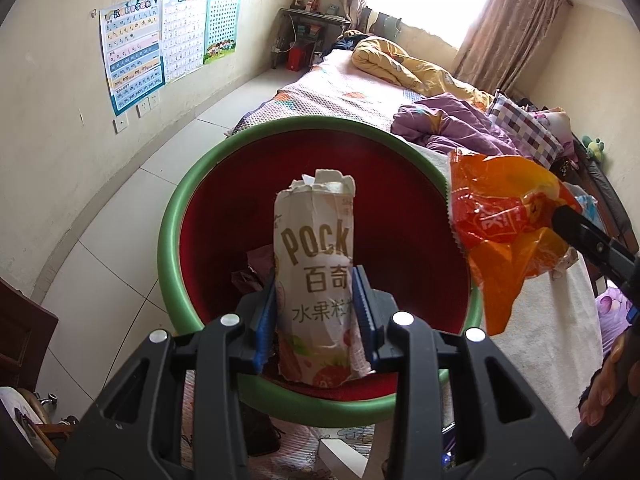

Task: Collect trash
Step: 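Open the left tool over the bucket while the right tool releases the orange bag, then grasp the pink paper with the left tool while the right tool grasps the yellow wrapper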

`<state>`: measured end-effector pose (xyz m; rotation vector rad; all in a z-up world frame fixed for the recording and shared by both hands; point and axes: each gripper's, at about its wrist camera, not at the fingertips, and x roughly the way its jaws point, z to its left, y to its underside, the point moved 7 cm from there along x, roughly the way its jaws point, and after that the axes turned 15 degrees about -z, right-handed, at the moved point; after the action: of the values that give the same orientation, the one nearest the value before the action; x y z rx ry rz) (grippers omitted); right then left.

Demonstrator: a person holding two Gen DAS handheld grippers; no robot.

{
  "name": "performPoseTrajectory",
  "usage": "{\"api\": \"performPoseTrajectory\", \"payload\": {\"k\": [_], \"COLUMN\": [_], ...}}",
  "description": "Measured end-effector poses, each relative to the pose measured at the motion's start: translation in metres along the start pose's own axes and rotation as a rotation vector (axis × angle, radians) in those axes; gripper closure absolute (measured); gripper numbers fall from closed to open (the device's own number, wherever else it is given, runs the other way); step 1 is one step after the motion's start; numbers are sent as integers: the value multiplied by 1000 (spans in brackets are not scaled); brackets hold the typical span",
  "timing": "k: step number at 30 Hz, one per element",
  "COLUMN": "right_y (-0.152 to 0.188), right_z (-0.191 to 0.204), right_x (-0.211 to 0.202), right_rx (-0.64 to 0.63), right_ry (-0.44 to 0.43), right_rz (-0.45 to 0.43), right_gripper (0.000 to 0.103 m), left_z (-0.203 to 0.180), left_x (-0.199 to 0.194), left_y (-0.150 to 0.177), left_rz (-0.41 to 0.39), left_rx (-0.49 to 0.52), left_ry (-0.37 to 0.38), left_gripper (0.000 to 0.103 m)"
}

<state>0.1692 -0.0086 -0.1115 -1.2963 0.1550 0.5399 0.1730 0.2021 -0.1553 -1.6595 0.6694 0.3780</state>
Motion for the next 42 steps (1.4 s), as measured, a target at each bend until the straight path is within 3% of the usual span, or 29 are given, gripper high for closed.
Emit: {"api": "performPoseTrajectory", "payload": {"k": [6, 8, 10, 12, 19, 27, 34, 42], "right_y": [-1, -2, -2, -1, 3, 13, 27, 36], "right_z": [9, 12, 12, 12, -4, -58, -138, -241], "right_x": [6, 7, 7, 6, -5, -37, -80, -139], "right_rx": [-51, -51, -49, -46, -12, 54, 131, 212], "right_ry": [-6, -18, -29, -36, -31, 47, 170, 304], "right_rz": [-5, -5, -6, -7, -2, 0, 5, -11], "right_gripper": [59, 53, 50, 46, 44, 41, 40, 40], "left_z": [1, 2, 1, 2, -3, -29, -95, -245], "left_x": [1, 1, 0, -1, -2, -4, -5, 16], "left_y": [2, 2, 0, 0, 4, 6, 11, 39], "left_rz": [4, 2, -6, -9, -2, -7, -16, 41], "left_rx": [-3, -5, -1, -7, -3, 7, 37, 186], "left_ry": [-16, -22, -31, -38, -55, -43, 26, 226], "left_gripper": [68, 65, 50, 45, 45, 44, 44, 40]}}
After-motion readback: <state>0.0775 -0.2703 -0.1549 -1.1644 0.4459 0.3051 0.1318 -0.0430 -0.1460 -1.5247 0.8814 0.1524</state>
